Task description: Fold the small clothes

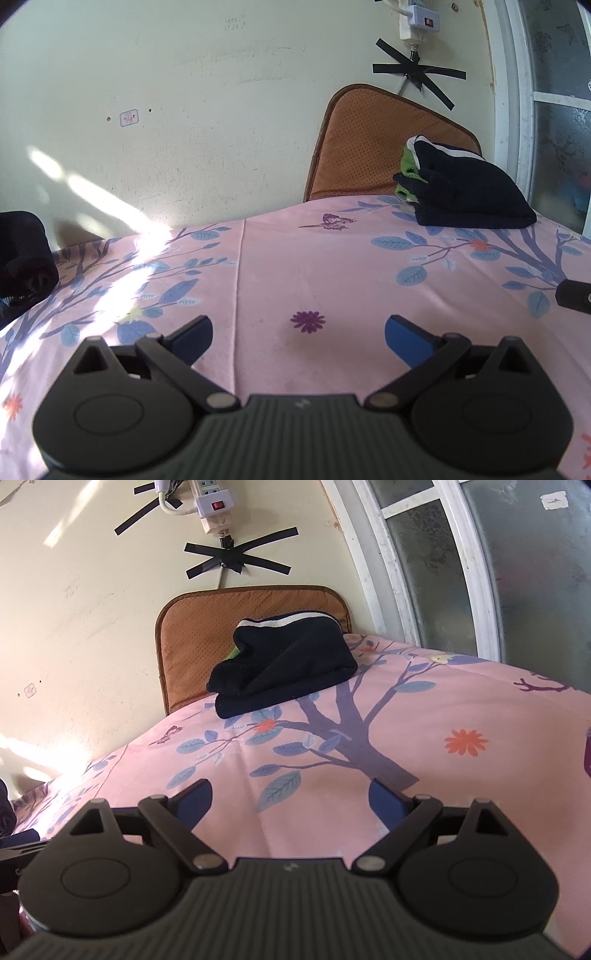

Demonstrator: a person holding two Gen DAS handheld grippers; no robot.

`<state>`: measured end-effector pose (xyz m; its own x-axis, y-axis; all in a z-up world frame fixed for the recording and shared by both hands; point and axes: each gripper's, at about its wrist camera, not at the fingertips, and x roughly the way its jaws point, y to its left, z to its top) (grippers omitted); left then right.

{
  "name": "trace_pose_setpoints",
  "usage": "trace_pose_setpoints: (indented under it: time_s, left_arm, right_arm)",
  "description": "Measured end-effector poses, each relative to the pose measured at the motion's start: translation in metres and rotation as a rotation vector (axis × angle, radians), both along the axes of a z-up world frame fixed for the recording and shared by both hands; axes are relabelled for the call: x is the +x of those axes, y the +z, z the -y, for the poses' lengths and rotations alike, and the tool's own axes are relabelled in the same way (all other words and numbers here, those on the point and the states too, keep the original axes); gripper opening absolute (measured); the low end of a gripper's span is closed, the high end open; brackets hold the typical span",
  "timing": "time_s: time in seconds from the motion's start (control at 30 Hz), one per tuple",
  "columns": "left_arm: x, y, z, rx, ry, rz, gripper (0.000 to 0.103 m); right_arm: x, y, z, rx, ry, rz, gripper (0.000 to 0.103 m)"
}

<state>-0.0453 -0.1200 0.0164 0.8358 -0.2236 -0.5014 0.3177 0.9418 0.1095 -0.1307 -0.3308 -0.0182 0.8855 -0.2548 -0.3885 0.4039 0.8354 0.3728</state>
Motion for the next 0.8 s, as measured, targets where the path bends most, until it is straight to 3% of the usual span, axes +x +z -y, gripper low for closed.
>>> trace_pose_setpoints:
  time_s: [0.17,0.8]
  left_arm:
    - [-0.0043,0.0004,0.0028,0.037,-0.007,0.029,0.103]
    - [0.0025,-0.0005,-0.0062,0.011,0.030,0.002,0.103]
  right_arm:
    - [0.0003,0.0001,0.0017,0.001,0.000,-0.001,0.094]
    - [-0.0005,-0.0008,0.0032,0.008,-0.007,0.006,0.094]
